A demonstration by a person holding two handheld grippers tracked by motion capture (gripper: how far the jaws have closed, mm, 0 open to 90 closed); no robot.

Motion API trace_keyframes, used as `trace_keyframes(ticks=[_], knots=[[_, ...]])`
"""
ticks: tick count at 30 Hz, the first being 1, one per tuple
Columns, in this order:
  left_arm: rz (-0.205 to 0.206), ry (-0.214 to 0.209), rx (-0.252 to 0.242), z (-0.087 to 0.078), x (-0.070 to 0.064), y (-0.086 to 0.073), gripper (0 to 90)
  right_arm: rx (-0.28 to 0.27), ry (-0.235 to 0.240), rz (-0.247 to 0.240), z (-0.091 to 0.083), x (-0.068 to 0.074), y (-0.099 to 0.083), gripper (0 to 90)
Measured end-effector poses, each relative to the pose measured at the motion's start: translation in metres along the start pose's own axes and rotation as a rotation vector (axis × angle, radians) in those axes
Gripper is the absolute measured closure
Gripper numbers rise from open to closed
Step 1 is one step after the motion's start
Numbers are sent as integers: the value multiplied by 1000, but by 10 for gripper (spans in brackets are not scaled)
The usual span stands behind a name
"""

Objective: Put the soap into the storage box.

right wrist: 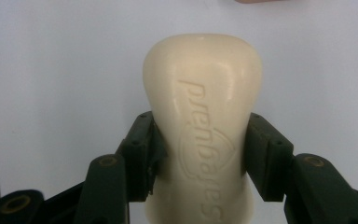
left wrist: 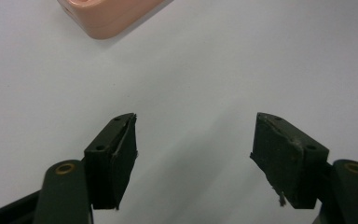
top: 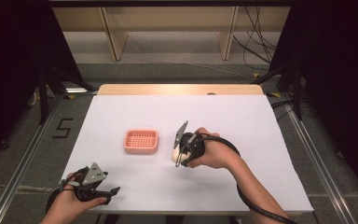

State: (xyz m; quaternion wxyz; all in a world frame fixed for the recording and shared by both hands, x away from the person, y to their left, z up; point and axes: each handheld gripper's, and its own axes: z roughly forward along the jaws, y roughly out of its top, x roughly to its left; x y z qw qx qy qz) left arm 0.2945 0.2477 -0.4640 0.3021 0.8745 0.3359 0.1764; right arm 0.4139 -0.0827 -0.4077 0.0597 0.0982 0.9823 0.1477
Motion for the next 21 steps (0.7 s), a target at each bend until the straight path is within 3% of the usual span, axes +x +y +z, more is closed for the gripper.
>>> trace_keyframes(ticks=[2,3,5,12,14,16,18,20,21], knots=[[3,-1,3,0,0,0,301,0,0,10,0,0,1,505],[4,-1,4,0,0,0,303,-4,-3,-19,1,-2,1,505],[-20,-5,0,1,0,-1,304,-5,3,9,1,-1,2,505],[0,2,5,-2,2,0,304,-38,-10,9,1,-3,8,505],[-28,0,-11,0,0,0,304,-55,-3,-12,2,-4,10,505],[-23,-2,-8,0,0,0,304,-47,-3,29,1,-2,12,505],[2,5,5,-2,2,0,304,-52,1,31,0,-2,13,505],[2,0,-2,-2,2,0,304,-74,8,2,1,-5,14,505],[-20,-6,-6,-1,1,0,304,-68,8,15,1,-5,15,505]])
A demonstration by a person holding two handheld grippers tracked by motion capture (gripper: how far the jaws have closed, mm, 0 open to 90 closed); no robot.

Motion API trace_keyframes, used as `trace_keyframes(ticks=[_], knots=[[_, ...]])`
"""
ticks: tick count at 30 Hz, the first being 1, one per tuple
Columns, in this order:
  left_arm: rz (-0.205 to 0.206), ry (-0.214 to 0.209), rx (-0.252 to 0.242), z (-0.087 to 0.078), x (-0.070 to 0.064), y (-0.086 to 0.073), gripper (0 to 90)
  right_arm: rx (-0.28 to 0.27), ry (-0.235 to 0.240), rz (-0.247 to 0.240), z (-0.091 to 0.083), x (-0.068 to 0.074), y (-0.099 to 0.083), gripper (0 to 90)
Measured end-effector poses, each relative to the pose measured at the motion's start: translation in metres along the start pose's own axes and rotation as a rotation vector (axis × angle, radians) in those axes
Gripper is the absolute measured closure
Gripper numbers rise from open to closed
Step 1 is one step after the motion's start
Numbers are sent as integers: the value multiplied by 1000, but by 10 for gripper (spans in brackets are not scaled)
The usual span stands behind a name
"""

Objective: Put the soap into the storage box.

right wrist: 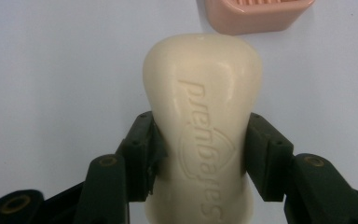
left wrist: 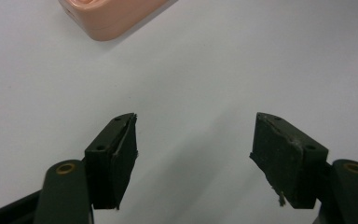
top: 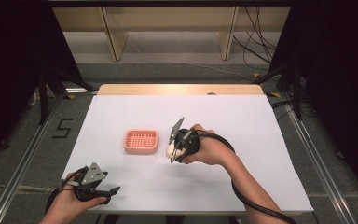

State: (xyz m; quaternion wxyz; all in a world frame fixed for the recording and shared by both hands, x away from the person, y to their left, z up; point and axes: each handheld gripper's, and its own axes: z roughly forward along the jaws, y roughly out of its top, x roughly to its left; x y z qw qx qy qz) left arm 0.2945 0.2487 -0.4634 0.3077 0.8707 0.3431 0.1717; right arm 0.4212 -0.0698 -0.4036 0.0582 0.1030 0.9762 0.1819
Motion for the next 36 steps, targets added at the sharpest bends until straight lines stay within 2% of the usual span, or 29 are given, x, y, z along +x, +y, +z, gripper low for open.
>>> trace_keyframes(ticks=[1,3,4,6,7,9,10,12,13,15,17,20,21,22,23,26,29,30,32,36], knots=[[3,0,3,0,0,0,304,9,-6,18,-1,0,0,505],[3,0,4,0,0,0,304,-16,-4,-15,0,-3,0,505],[23,7,5,-1,1,1,304,-16,-3,-13,1,-3,0,505],[18,11,1,0,0,1,304,-19,-2,-8,1,-3,1,505],[-3,5,-2,1,-1,0,304,-20,3,-5,1,-3,1,505],[-2,8,-3,0,0,0,304,-22,2,-9,2,-4,1,505],[21,13,0,-1,1,1,304,-19,2,-5,2,-4,2,505],[4,15,-11,0,0,0,304,-21,7,-5,3,-5,2,505],[-1,2,0,0,0,0,304,-22,5,-5,3,-5,3,505],[22,8,4,-1,1,0,304,-23,3,4,4,-6,3,505],[-8,1,-6,0,0,0,304,-25,4,4,5,-7,4,505],[-13,9,-13,0,0,0,304,-32,-1,7,6,-8,6,505],[-1,6,2,-1,1,0,304,-31,-3,13,6,-8,7,505],[-4,6,-4,-1,1,0,304,-32,-3,16,6,-8,7,505],[-6,6,-2,-1,1,0,304,-39,-4,-13,7,-11,8,505],[2,9,-8,-2,2,0,304,-33,-3,19,7,-11,10,505],[11,12,-7,-2,2,0,304,-36,-6,18,7,-12,11,505],[16,14,-9,-2,3,0,304,-42,-5,4,8,-14,13,505],[-1,8,-9,-2,2,0,304,-39,-9,16,8,-13,14,505],[2,16,-19,0,2,1,304,-45,-13,18,9,-14,17,505]])
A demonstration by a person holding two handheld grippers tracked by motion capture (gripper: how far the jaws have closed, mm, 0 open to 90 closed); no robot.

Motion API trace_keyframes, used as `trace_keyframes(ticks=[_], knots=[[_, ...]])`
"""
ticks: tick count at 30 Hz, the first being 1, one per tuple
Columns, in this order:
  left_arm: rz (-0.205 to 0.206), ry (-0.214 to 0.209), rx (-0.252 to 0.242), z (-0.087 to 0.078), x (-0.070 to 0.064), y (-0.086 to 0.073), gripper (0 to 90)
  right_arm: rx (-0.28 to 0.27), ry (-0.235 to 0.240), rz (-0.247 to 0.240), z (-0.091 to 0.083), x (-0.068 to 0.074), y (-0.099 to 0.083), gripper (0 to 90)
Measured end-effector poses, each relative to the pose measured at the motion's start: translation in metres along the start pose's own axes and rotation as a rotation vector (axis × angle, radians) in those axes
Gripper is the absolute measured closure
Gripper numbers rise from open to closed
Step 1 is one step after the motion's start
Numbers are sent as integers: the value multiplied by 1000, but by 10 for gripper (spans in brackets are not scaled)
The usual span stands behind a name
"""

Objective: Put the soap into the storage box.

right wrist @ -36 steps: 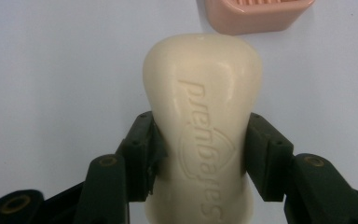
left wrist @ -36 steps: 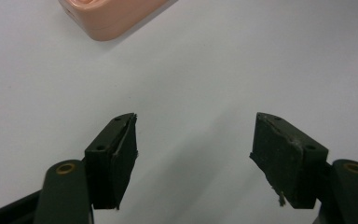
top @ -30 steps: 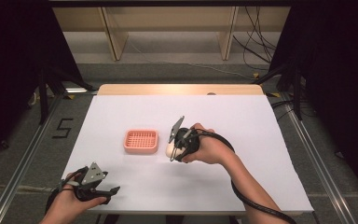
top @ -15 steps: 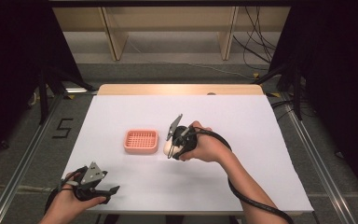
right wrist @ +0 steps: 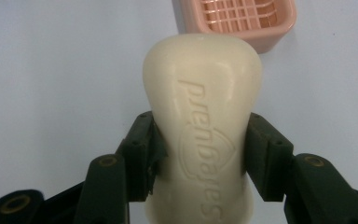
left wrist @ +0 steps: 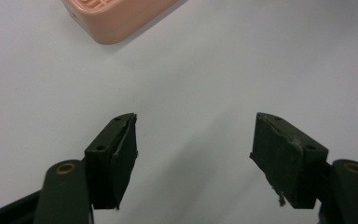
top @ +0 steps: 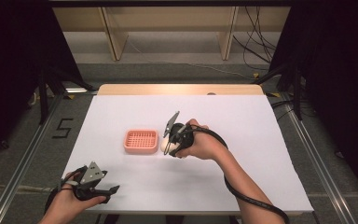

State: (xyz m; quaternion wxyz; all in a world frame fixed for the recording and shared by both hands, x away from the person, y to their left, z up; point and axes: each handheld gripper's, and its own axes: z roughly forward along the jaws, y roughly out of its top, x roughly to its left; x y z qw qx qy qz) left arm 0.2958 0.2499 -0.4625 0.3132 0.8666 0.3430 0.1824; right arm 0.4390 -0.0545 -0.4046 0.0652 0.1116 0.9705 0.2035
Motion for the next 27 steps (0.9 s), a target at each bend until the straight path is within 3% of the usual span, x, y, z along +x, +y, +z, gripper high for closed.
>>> trace_keyframes(ticks=[4,7,8,11,13,15,27], knots=[[-5,-1,3,0,1,0,304,-4,2,-5,1,-1,2,505],[11,33,4,1,0,-1,304,-7,-5,-1,2,-3,4,505],[-4,-9,12,-1,1,-1,303,-9,-2,-4,2,-4,5,505],[-14,1,-3,0,1,0,304,-9,-4,-6,3,-4,7,505],[11,-7,12,-2,2,0,303,-9,-6,-2,3,-4,8,505],[-32,-4,-2,0,0,0,304,-13,-7,-7,4,-5,10,505],[-30,-3,0,0,1,0,304,-10,-14,3,6,-5,16,505]])
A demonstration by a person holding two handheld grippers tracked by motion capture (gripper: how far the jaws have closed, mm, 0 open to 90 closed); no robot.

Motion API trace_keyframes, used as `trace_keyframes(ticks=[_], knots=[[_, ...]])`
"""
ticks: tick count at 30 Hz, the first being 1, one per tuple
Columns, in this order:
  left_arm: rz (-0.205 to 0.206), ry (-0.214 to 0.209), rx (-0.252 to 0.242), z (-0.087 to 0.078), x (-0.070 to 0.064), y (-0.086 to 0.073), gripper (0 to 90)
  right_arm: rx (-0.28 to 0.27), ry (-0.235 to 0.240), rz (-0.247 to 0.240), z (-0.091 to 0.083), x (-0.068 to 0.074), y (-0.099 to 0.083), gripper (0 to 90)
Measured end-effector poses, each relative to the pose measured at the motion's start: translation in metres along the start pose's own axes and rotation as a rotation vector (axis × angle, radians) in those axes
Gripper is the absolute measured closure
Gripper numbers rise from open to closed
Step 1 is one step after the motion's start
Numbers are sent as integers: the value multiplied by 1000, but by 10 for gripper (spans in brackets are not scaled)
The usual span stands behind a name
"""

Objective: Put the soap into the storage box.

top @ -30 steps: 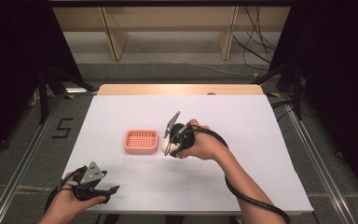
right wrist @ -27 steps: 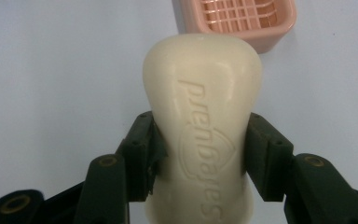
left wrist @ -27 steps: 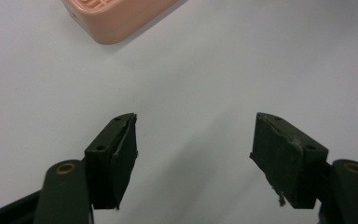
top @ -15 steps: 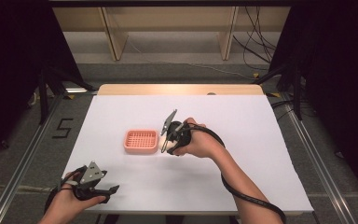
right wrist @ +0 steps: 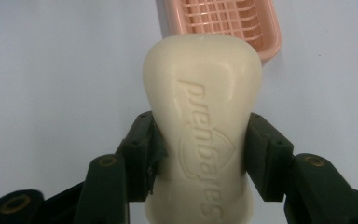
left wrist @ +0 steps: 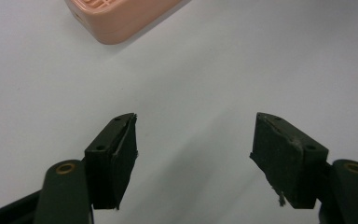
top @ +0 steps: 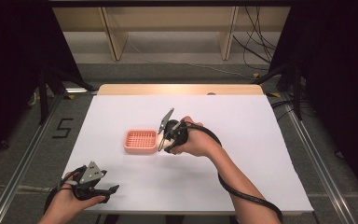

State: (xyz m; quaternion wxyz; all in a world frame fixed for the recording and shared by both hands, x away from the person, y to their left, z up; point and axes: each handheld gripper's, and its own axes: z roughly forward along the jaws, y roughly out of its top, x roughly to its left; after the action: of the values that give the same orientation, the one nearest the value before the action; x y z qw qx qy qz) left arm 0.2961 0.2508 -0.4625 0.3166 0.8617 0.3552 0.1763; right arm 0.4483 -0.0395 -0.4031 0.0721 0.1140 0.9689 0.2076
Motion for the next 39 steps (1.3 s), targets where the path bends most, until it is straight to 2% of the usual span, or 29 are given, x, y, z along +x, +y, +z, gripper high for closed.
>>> trace_keyframes(ticks=[1,4,5,8,9,11,12,13,21,24,27,28,29,30,31,34,35,36,37,38,39], knots=[[2,-2,1,0,0,0,303,9,-5,12,0,0,1,505],[9,4,2,-1,0,0,303,0,-5,5,1,0,2,505],[19,6,1,-1,1,0,303,-10,-3,-15,2,-2,3,505],[12,2,-7,-1,1,0,303,7,-13,19,1,0,5,505],[11,4,-11,-1,0,0,303,-6,-2,-2,2,-2,5,505],[16,1,-3,-1,1,0,303,-5,-2,6,2,-1,5,505],[11,3,-7,-1,1,0,303,-15,-4,-16,3,-3,6,505],[14,9,-10,-1,1,0,303,-2,-6,3,3,-2,6,505],[10,8,-18,-1,1,0,303,-8,-9,-1,5,-3,9,505],[9,6,-19,-1,1,0,303,-7,-13,17,4,-2,10,505],[15,-2,-12,-2,1,0,303,-23,-11,-14,6,-4,12,505],[11,-3,-15,-2,1,0,303,-5,-28,13,6,-3,13,505],[13,3,-15,-1,1,0,303,-4,-22,12,6,-3,13,505],[21,-1,-9,-2,2,0,303,-27,-20,-16,7,-5,14,505],[39,-1,5,-3,3,0,303,-28,-18,-11,8,-5,14,505],[38,0,4,-3,3,0,303,-5,-24,19,8,-3,15,505],[39,1,3,-3,3,0,303,-24,-21,-5,10,-4,15,505],[39,1,3,-3,3,0,303,-24,-21,-5,10,-4,15,505],[36,0,1,-3,3,0,303,-9,-17,27,9,-3,16,505],[36,0,1,-3,3,0,302,-9,-17,27,9,-3,16,505],[18,2,-14,-2,1,0,302,-9,-19,18,9,-4,16,505]])
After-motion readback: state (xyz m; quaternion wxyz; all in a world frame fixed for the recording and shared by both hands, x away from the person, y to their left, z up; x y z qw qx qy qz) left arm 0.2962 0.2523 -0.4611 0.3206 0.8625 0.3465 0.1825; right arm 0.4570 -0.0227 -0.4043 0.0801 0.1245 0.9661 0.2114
